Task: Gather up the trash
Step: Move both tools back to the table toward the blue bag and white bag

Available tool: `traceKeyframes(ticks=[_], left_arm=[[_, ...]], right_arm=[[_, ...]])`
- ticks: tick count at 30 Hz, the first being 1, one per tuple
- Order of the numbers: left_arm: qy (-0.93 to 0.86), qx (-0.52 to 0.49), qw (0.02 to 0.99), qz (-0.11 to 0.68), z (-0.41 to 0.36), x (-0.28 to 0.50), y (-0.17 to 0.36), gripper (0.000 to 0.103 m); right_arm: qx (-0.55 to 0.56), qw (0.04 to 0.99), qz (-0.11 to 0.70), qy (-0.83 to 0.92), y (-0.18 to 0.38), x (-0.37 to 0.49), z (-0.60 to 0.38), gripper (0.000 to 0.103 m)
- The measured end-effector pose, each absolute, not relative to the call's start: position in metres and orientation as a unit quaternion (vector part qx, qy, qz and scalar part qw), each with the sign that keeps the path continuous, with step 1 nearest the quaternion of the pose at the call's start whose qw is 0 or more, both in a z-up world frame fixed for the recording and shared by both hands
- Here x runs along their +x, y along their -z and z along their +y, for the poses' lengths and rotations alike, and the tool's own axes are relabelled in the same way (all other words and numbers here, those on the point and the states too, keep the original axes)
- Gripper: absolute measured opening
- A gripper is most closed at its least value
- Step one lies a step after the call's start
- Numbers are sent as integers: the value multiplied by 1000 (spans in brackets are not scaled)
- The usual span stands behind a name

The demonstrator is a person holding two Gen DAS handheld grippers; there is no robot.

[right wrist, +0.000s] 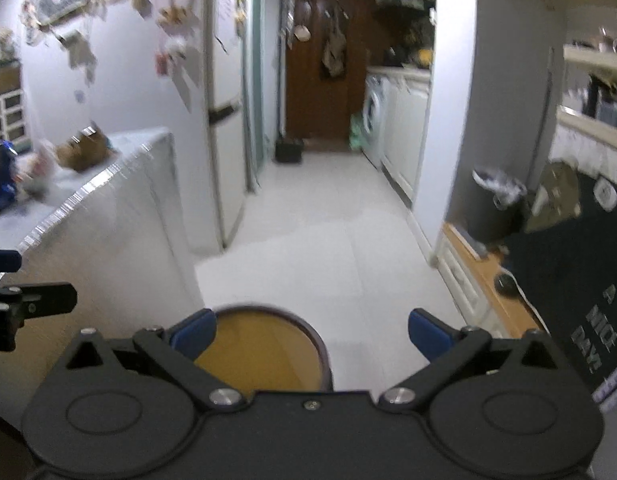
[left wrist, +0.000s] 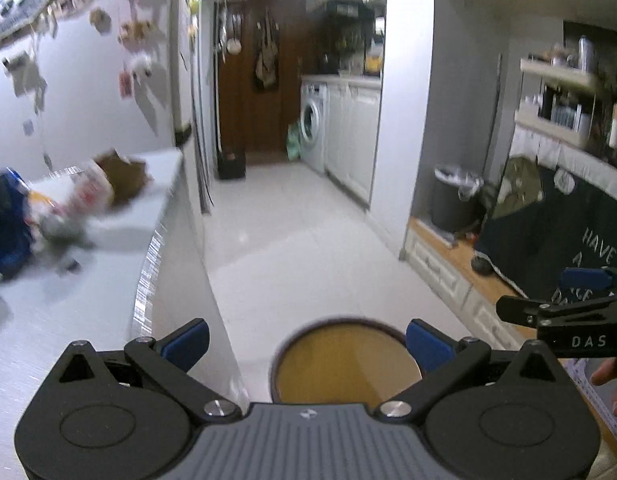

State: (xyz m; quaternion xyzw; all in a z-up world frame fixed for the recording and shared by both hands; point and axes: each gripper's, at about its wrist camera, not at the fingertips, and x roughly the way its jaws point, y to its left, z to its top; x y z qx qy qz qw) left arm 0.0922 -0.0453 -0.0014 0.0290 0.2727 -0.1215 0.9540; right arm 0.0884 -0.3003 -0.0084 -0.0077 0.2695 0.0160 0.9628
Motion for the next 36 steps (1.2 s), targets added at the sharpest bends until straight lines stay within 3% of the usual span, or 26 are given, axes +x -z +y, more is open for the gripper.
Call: traceKeyframes(ticks=[9, 23, 32, 36], left_arm=[[65, 24, 976, 208, 12, 62, -39, 103], [-63, 28, 979, 190, 116, 62, -51, 103], [-63, -4, 977, 204, 178, 98, -36, 103], [-58, -6, 974, 218, 195, 118, -28, 101]], right_arm=[[10, 977, 196, -85, -24, 88, -255, 103], [78, 974, 111, -181, -33, 120, -182, 103], [43, 972, 120, -195, -34, 155, -134, 103], [25, 964, 161, -212, -36, 174, -111, 103]])
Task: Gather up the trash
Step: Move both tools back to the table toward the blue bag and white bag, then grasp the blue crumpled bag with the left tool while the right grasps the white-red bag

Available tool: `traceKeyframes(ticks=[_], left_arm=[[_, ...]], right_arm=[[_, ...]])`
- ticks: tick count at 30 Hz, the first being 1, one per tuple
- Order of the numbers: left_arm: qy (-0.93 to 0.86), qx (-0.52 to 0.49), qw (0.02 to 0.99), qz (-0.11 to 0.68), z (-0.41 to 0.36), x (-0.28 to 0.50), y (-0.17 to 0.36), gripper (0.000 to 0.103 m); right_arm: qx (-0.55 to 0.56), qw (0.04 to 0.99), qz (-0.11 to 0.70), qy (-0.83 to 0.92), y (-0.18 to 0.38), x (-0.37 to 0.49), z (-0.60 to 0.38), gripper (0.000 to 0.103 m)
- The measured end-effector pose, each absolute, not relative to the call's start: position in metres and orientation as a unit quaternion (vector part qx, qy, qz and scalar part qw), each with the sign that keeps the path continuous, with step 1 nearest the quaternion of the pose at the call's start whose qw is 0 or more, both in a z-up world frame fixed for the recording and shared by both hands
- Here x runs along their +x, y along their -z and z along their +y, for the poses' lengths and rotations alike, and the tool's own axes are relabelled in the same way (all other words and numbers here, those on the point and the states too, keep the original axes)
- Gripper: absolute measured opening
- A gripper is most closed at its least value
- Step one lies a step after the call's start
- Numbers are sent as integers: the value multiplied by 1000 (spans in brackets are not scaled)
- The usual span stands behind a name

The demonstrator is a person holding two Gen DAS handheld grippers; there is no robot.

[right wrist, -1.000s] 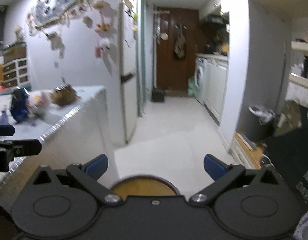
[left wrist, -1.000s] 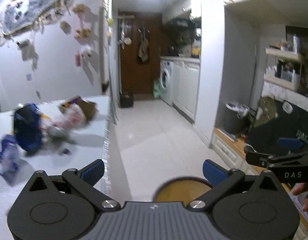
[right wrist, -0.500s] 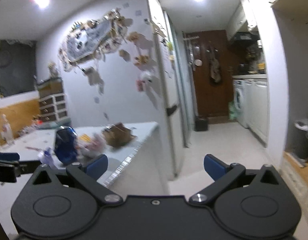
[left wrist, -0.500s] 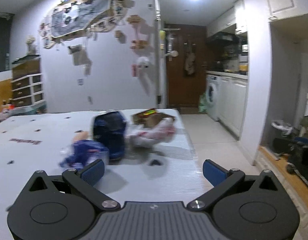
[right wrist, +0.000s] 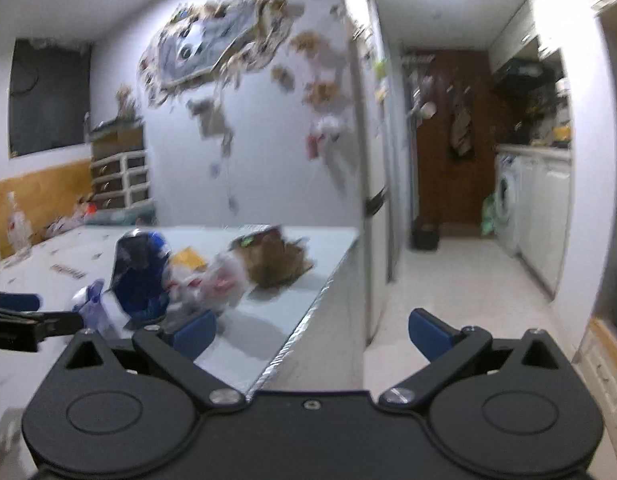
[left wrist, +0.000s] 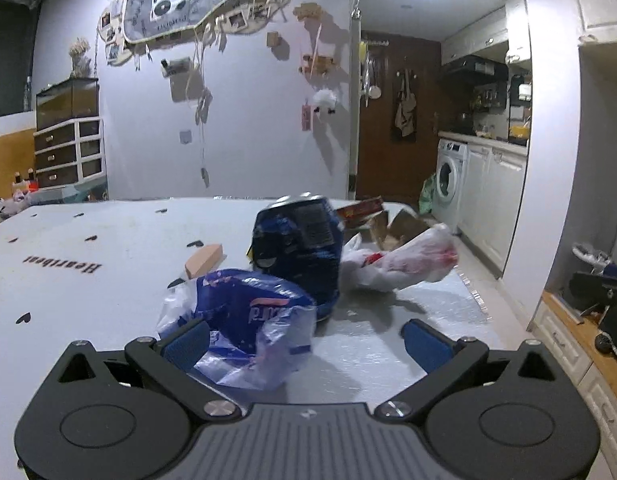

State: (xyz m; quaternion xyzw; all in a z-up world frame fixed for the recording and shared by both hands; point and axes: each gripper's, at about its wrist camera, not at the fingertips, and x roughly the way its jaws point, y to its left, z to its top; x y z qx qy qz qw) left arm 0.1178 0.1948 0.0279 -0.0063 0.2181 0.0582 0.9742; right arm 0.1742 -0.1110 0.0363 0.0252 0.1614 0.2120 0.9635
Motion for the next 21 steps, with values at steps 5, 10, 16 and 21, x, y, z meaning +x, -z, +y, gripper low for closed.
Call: traceKeyframes(ticks=[5, 10, 16, 21], left_arm=[[-70, 8, 970, 232, 203, 138, -18, 90], [-51, 35, 968, 244, 203, 151, -10, 85], [-69, 83, 954, 278, 193, 166, -1, 75], [-79, 88, 948, 297, 193, 170, 2, 63]], right_arm=[[21, 954, 159, -255, -37, 191, -90, 103], [14, 953, 156, -261, -36, 210, -68, 103], [17, 948, 169, -270, -40, 238, -48, 103], [33, 938, 194, -286, -37, 267, -39, 103]])
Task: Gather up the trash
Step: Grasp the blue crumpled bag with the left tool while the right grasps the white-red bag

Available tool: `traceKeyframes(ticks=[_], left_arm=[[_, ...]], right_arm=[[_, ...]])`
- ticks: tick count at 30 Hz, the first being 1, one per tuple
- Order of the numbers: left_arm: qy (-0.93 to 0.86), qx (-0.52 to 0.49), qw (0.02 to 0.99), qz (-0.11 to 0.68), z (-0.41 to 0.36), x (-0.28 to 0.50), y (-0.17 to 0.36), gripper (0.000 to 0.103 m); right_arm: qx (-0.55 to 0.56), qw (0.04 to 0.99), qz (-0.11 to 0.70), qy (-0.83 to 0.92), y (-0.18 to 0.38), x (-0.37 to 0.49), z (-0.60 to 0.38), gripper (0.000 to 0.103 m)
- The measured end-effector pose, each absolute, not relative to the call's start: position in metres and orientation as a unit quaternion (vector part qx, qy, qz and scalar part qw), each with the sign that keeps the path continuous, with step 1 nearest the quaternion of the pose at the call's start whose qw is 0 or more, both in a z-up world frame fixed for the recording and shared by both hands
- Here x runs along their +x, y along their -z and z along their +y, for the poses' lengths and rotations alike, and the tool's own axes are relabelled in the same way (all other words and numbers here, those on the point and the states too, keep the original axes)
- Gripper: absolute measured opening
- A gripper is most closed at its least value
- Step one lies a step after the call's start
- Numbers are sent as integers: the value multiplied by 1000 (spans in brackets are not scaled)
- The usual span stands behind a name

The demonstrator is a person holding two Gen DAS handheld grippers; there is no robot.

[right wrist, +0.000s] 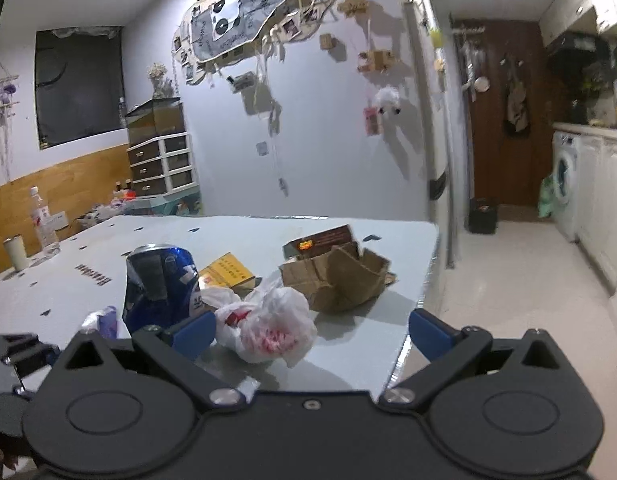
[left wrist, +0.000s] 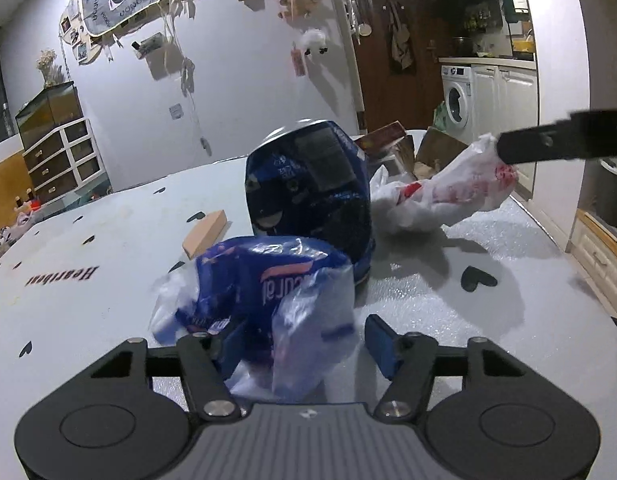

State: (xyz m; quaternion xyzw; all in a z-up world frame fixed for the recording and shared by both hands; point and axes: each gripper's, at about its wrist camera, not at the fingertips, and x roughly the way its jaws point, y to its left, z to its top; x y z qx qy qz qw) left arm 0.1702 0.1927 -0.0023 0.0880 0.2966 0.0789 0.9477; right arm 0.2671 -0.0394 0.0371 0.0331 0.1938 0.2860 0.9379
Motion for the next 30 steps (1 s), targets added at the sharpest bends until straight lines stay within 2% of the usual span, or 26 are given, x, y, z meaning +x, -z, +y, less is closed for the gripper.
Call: traceKeyframes(ticks=[4, 6, 8, 13, 16, 17, 21, 30], left_arm=[[-84, 104, 946, 296, 188, 170, 2, 50], [-93, 121, 943, 294, 183, 170, 3, 48], [-96, 136, 941, 294, 179, 170, 4, 38], [-94, 127, 942, 296, 182, 171, 3, 36], [-84, 98, 946, 298, 192, 171, 1, 35], [-82, 91, 946, 299, 194, 171, 0, 35], [-82, 76, 947, 300, 199, 172, 0, 35], [-87, 21, 957, 278, 203, 154, -7, 30]], right_arm=[[61, 922, 215, -316, -32, 285, -34, 103], [64, 918, 225, -319, -29, 289, -28, 94], [59, 909, 236, -339, -27, 293, -22, 87], [60, 902, 240, -353, -26, 291, -9, 77], [52, 903, 250, -345, -29, 290, 0, 55], [47, 903, 257, -342, -29, 289, 2, 43], [35, 899, 278, -336, -28, 285, 4, 26], [-38, 899, 274, -339, -25, 246, -2, 17]])
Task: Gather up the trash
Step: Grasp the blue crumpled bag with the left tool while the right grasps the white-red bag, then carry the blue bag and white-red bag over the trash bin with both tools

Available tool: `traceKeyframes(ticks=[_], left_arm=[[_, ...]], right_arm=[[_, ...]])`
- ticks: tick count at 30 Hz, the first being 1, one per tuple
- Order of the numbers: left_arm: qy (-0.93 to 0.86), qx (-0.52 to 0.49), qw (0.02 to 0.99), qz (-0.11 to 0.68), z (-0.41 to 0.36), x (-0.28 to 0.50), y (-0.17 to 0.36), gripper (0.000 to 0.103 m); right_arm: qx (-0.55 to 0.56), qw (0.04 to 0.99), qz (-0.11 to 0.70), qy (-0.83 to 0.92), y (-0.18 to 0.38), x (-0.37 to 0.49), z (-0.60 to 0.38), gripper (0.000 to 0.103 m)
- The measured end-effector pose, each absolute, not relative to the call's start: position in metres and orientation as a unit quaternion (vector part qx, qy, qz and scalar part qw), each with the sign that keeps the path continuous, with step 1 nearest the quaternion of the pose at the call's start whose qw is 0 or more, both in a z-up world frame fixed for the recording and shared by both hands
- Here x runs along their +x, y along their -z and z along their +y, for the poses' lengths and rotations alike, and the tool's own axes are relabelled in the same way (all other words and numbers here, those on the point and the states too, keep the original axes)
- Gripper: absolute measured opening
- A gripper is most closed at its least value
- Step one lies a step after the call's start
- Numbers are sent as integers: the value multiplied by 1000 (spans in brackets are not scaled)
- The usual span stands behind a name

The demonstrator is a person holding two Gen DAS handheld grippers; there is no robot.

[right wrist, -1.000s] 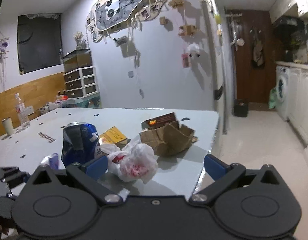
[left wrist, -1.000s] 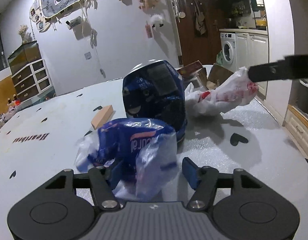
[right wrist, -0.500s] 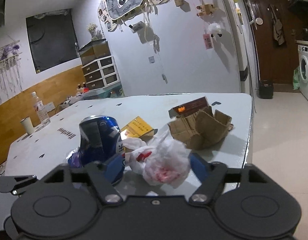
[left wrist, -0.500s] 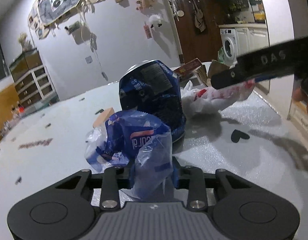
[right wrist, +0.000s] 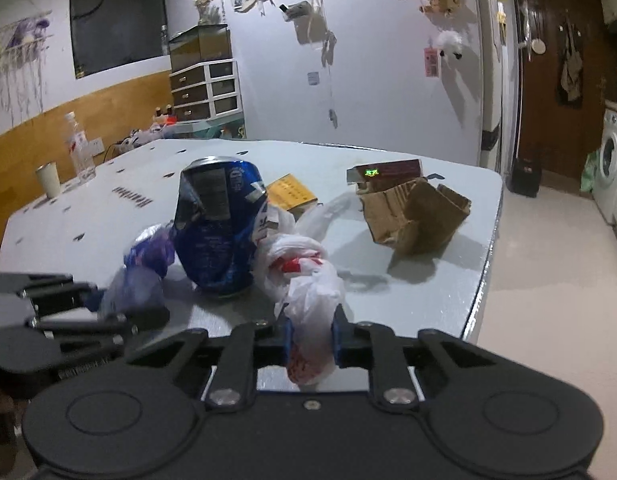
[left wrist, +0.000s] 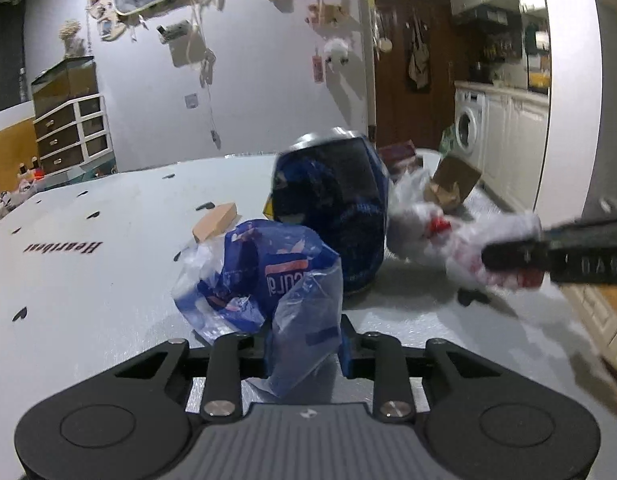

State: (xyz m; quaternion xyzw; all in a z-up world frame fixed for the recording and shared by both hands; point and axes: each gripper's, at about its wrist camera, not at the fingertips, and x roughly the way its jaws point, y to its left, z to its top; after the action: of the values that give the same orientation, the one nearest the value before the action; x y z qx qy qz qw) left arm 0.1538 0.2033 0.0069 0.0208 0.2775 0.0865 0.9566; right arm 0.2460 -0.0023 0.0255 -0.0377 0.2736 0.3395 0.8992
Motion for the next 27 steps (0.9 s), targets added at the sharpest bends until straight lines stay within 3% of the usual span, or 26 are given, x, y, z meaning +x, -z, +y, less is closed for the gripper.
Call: traceKeyframes(ticks=[27], left_arm=[[-65, 5, 978, 197, 137, 78, -57, 29]], right_arm=[[8, 934, 200, -297, -56, 156, -96, 15]])
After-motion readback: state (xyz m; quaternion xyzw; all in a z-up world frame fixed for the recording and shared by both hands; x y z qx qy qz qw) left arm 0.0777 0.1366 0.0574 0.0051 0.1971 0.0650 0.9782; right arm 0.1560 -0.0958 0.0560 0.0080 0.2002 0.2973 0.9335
